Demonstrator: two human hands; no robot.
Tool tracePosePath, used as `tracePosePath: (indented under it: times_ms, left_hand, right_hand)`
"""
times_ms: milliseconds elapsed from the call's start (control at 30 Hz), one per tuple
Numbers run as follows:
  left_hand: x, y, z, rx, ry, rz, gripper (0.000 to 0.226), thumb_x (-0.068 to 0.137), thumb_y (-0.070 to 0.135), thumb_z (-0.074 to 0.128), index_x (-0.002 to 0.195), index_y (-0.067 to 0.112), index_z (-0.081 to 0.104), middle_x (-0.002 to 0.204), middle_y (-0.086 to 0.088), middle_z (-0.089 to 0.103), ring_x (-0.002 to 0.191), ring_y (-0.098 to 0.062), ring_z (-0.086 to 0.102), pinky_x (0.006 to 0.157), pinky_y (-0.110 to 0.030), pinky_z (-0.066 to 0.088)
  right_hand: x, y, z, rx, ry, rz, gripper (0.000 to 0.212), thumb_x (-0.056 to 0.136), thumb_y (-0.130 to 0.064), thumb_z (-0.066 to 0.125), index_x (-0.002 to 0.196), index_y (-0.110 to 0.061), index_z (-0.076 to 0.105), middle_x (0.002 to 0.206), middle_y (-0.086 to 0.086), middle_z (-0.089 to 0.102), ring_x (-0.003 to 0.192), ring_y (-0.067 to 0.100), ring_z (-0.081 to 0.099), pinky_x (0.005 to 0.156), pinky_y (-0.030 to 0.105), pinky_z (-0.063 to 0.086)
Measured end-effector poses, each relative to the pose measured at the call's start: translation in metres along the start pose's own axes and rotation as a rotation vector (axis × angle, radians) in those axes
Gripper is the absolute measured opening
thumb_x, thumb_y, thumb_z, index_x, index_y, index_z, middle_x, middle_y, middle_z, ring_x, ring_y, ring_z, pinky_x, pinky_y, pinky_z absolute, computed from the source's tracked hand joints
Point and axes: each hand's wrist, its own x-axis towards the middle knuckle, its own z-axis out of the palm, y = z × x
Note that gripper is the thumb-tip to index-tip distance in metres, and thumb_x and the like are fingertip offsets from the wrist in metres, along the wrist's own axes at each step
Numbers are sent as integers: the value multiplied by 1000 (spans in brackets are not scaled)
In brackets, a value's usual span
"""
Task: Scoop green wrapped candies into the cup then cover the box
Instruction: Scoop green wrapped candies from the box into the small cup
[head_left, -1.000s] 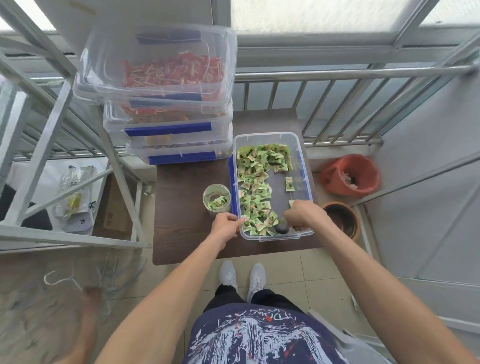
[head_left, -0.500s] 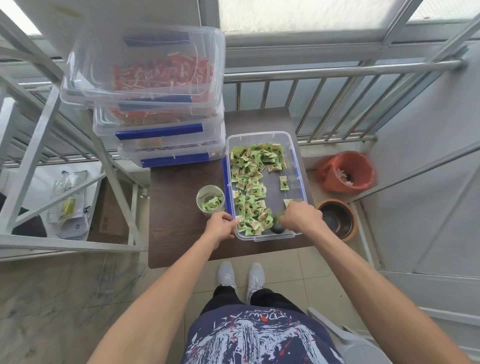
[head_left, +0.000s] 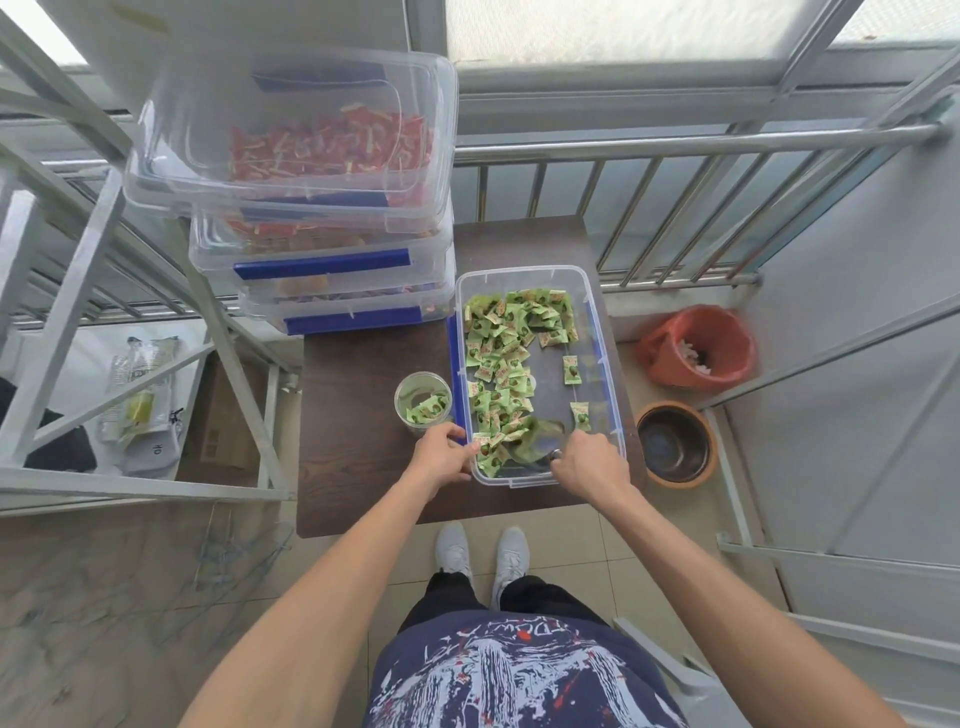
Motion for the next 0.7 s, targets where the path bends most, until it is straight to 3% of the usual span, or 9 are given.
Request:
tracePosePath:
  times_ms: [100, 233, 333, 500, 567, 700]
  left_hand:
    - [-3, 4, 0, -2, -9, 33, 50, 96, 12, 72, 143, 10, 53, 95, -17, 72, 82, -24, 72, 62, -31, 63]
    - [-3, -3, -1, 8, 10, 37, 65, 96, 15, 73, 155, 11, 45, 87, -13, 69, 82, -22, 69, 71, -36, 64]
    - [-2, -11, -2, 27, 32, 20, 68, 97, 17, 72, 157, 10, 41, 82, -8, 64, 79, -19, 66, 73, -36, 63]
    - [-7, 5, 1, 72, -6, 34, 66, 98, 20, 71, 157, 12, 42, 91, -9, 66, 87, -20, 68, 69, -31, 57]
    - [-7, 7, 0, 95, -12, 32, 65, 99, 22, 70, 157, 13, 42, 95, -10, 69, 90, -21, 70, 72, -33, 58]
    - [-4, 2, -1, 155, -7, 38, 65, 98, 25, 71, 156, 13, 44, 90, -5, 73, 96, -22, 75, 92, -43, 57]
  right_hand:
    - [5, -2, 15, 110, 14, 4, 25, 94, -25, 56, 101, -2, 65, 112, 22, 68, 106, 41, 65, 78, 39, 48]
    - [22, -23, 33, 260, 35, 7, 32, 94, -31, 58, 100, 0, 67, 107, 24, 69, 102, 43, 65, 77, 41, 50]
    - [36, -42, 42, 336, 35, -5, 35, 96, -33, 60, 101, 0, 69, 106, 25, 70, 98, 43, 67, 78, 42, 53]
    - [60, -58, 28, 405, 95, 21, 33, 99, -33, 60, 106, -1, 68, 110, 22, 69, 103, 41, 67, 81, 41, 51]
    - [69, -67, 24, 435, 112, 29, 34, 100, -32, 60, 107, -1, 68, 111, 21, 69, 105, 41, 67, 82, 40, 51]
    - [94, -90, 27, 538, 80, 60, 35, 99, -36, 60, 106, -3, 65, 113, 18, 67, 103, 38, 66, 84, 42, 52]
